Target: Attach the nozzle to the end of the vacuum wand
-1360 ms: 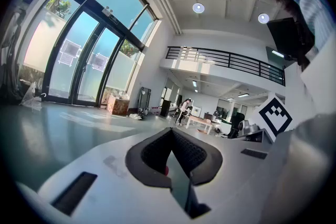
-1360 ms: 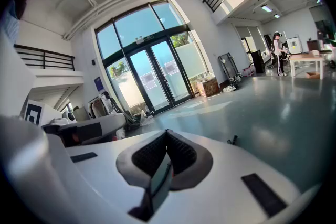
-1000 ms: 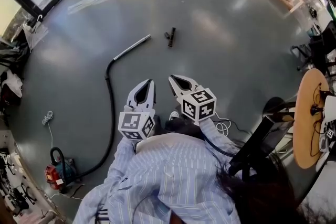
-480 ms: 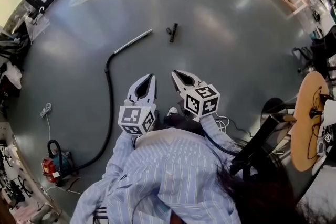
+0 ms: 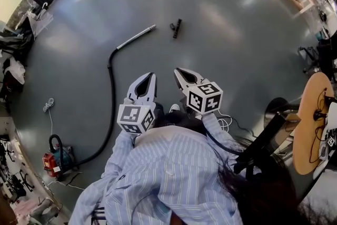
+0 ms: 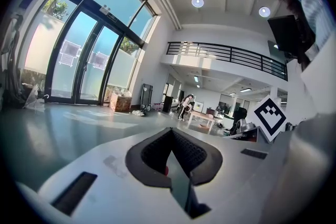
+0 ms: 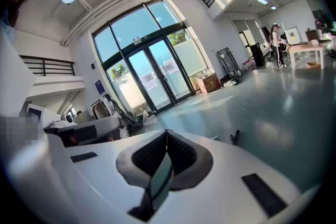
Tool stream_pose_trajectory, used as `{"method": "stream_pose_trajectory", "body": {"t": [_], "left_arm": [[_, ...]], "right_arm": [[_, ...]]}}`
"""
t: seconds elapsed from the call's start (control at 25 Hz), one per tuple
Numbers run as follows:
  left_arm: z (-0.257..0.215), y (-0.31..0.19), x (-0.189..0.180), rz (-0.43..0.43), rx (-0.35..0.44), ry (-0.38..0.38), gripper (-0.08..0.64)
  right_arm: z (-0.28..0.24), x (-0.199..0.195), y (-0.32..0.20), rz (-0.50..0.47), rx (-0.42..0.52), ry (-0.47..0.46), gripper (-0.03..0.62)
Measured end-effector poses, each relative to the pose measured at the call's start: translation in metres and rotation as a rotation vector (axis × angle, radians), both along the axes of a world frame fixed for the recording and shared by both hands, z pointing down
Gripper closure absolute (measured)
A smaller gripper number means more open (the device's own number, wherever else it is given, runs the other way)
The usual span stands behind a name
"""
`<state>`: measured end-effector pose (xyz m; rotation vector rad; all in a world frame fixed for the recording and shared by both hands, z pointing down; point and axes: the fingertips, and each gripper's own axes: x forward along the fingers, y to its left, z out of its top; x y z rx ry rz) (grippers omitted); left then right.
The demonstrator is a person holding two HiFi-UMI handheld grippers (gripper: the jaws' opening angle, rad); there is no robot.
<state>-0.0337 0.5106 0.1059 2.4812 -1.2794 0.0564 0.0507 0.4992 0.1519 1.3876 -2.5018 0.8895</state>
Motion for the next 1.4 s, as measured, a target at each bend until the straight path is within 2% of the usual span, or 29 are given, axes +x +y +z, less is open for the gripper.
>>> {"method": "stream_pose_trajectory", "body": {"t": [0.36, 0.56, 0.88, 1.04, 1.2, 1.4], "left_arm": [[0.011, -0.024, -0.007, -0.075, -0.072, -0.011, 0.555], [0.024, -0.065, -0.024, -0.092, -0.107, 0.001, 0.555], [0.037, -0.187, -0.015, -0.035, -0.134, 0.018, 0.555], [0.038, -0.259, -0.035, 0.013, -0.133, -0.004, 0.555], [0.039, -0.325, -0.062, 0.06, -0.139, -0.011, 0.555], [0.052, -0.397, -0.08, 0.112, -0.154, -0.017, 0.555]], "right_arm": [[0.02, 0.01, -0.021, -0.035, -0.064, -0.019, 0.586], [0.024, 0.001, -0.051, -0.011, -0.12, -0.102, 0.586], [0.042, 0.035, -0.156, 0.1, -0.166, -0.062, 0.586], [0.047, 0.011, -0.225, 0.127, -0.204, -0.097, 0.586], [0.05, -0.025, -0.29, 0.13, -0.232, -0.09, 0.586], [0.057, -0.04, -0.35, 0.184, -0.265, -0.075, 0.586]]}}
